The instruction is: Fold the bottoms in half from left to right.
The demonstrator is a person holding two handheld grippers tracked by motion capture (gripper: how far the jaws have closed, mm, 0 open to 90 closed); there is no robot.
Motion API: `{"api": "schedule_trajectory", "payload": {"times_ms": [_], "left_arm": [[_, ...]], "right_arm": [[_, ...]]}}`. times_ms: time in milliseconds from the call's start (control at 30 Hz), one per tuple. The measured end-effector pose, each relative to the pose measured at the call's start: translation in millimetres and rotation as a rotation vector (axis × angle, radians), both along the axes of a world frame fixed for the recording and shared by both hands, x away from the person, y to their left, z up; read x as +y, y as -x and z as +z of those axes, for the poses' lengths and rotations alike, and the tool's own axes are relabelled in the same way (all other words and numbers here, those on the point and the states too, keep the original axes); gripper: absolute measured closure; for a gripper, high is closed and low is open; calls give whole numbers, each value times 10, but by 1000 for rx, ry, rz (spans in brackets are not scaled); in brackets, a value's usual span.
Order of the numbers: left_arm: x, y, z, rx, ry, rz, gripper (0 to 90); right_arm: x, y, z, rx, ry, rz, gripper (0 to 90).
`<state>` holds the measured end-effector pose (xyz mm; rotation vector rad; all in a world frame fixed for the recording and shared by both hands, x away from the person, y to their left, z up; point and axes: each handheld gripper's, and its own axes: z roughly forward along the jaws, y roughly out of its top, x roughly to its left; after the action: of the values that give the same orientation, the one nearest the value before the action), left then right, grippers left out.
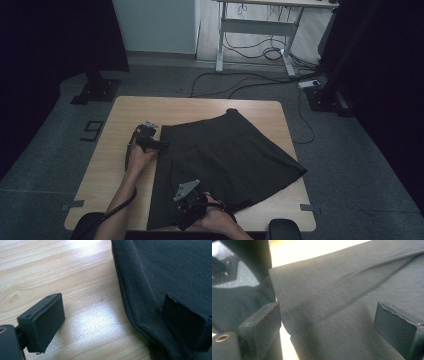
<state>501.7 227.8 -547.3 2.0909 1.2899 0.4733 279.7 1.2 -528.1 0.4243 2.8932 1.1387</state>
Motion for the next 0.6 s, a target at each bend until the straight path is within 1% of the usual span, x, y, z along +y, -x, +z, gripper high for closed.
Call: {"api": "schedule_trajectory", "payload": {"times_ms": [67, 133, 167, 200, 233, 267, 333, 367, 400, 433, 467, 500, 533, 567, 600], "left_arm": [[0, -4, 1, 1, 0, -3, 48], [-1, -7, 2, -1, 2, -8, 54], [-2, -8, 1, -5, 5, -12, 61], [-3, -7, 3, -8, 6, -17, 73], [-3, -5, 6, -12, 11, -25, 96], [-4, -3, 9, -19, 15, -29, 129], [-17, -1, 11, -28, 20, -26, 181], [-28, 4, 14, -35, 25, -30, 226], [-43, 11, 17, -40, 33, -38, 292], [-61, 15, 19, -44, 38, -45, 357], [-82, 17, 20, -48, 40, -43, 414], [-101, 18, 20, -49, 45, -38, 453], [-119, 19, 22, -49, 51, -44, 502], [-140, 20, 22, -50, 53, -45, 562], [-153, 20, 22, -49, 59, -45, 600]], "right_arm": [[46, 28, -40, -11, 25, 16, 82], [82, 41, -79, -36, 66, 30, 83], [100, 47, -99, -38, 77, 30, 87], [113, 51, -119, -52, 88, 33, 88], [124, 66, -127, -79, 97, 38, 91], [134, 70, -131, -85, 95, 42, 99], [143, 64, -126, -87, 88, 31, 148], [145, 61, -120, -89, 86, 28, 163], [147, 55, -114, -88, 90, 28, 182], [150, 49, -107, -86, 91, 22, 217], [152, 40, -95, -84, 89, 13, 301], [145, 29, -72, -85, 90, -1, 433], [131, 8, -55, -89, 90, -6, 527], [118, -16, -50, -89, 88, -12, 585], [102, -38, -50, -90, 84, -17, 638]]}}
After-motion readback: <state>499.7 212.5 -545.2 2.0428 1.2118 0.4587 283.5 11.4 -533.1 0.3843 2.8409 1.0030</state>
